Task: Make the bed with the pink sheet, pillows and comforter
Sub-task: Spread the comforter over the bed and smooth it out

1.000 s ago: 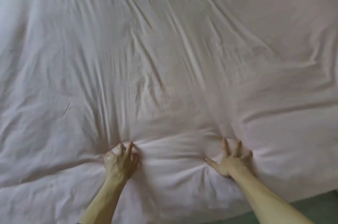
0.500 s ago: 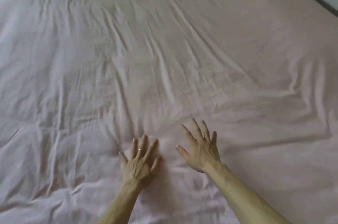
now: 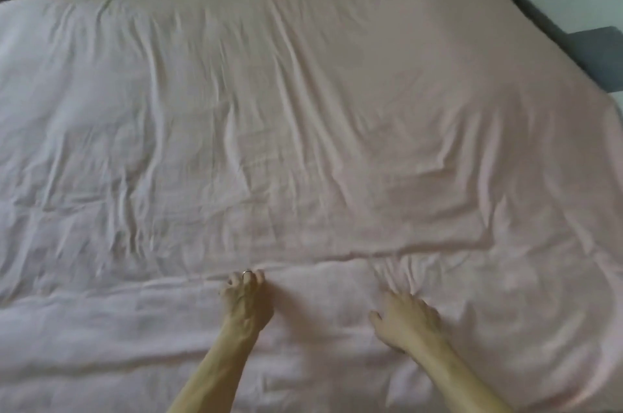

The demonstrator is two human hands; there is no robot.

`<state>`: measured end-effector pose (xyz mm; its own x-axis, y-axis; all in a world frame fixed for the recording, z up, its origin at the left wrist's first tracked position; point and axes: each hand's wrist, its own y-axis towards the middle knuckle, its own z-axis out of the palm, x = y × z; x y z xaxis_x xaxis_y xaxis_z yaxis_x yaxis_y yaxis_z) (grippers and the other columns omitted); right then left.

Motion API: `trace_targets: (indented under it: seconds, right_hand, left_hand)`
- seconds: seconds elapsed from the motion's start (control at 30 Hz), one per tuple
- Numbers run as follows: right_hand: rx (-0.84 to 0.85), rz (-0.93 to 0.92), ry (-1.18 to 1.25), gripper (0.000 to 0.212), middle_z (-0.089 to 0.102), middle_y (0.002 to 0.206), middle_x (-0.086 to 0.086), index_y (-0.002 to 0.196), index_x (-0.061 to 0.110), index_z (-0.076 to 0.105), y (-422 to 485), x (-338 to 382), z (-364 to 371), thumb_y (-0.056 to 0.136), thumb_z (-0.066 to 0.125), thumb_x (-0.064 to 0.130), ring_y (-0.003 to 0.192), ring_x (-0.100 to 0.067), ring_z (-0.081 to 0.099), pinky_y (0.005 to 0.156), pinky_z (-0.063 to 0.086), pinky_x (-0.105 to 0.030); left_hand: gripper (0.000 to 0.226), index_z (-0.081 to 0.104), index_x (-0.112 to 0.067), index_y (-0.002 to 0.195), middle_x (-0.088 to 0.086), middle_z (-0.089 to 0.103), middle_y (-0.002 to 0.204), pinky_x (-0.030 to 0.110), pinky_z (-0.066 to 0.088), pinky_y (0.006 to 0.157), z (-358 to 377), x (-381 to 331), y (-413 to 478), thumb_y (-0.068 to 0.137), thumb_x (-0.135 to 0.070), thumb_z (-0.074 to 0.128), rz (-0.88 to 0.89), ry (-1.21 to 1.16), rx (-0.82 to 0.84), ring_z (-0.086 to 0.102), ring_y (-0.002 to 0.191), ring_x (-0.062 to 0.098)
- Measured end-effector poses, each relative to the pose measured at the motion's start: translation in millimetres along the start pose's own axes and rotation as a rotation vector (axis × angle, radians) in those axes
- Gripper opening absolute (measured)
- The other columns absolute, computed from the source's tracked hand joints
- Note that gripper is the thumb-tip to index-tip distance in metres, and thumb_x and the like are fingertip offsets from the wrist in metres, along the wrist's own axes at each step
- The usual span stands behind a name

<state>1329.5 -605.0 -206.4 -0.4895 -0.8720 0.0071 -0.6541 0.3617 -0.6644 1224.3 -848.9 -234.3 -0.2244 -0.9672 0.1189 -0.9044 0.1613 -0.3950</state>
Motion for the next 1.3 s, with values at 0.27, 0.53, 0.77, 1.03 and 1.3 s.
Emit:
trace_targets:
  seconds: [0.27,0.53,0.77,1.03,1.3]
  right_hand:
    - [-0.486,-0.370,0.267,0.066,0.016,0.164,-0.003,0.151,0.023,0.032,69.7,-7.3,-44.5,0.093,0.044,0.053,0.151,-0.025,0.009,0.121,0.018,-0.042]
    - [-0.335,-0.317,0.057,0.084,-0.033,0.159,0.003,0.152,0.044,-0.012,141.0,-49.7,-74.1,0.086,0.026,0.079,0.143,-0.030,-0.036,0.112,-0.008,-0.067]
    - [0.070,0.173,-0.011,0.116,-0.042,0.154,-0.003,0.148,0.033,-0.030,85.9,-214.6,2.8,0.062,0.009,0.100,0.143,-0.035,-0.033,0.114,-0.018,-0.057]
    - [-0.126,0.000,0.001,0.062,0.060,0.134,-0.003,0.129,0.025,0.058,124.9,-233.0,-127.4,0.089,0.037,0.068,0.124,-0.026,0.054,0.097,0.045,-0.035]
    - [-0.094,0.036,-0.056,0.107,-0.013,0.165,-0.005,0.155,0.042,0.002,123.8,-381.9,-25.6,0.065,0.007,0.099,0.151,-0.034,-0.009,0.104,0.012,-0.079]
  left_hand:
    - [0.056,0.040,-0.044,0.141,-0.002,0.046,0.148,0.061,0.039,0.095,30.2,-122.4,6.4,0.088,-0.060,0.035,0.200,-0.121,-0.002,0.043,0.132,0.041]
    - [0.030,0.055,-0.031,0.113,-0.001,0.061,0.114,0.038,0.046,0.064,8.4,-151.5,41.8,0.086,-0.037,0.045,0.029,-0.118,-0.022,0.061,0.079,0.036]
    - [0.031,0.059,-0.018,0.102,0.009,0.062,0.098,0.036,0.037,0.044,5.2,-180.7,54.9,0.072,-0.027,0.067,-0.073,-0.041,0.158,0.061,0.063,0.043]
    - [0.044,0.069,-0.017,0.104,0.008,0.069,0.095,0.036,0.053,0.055,-50.6,-280.0,55.6,0.061,-0.027,0.075,0.130,-0.097,-0.184,0.067,0.076,0.030]
    - [0.071,0.013,-0.045,0.151,-0.011,0.003,0.162,0.069,-0.002,0.109,44.8,-417.8,-42.7,0.088,-0.072,0.029,0.162,-0.329,-0.120,0.000,0.150,0.031]
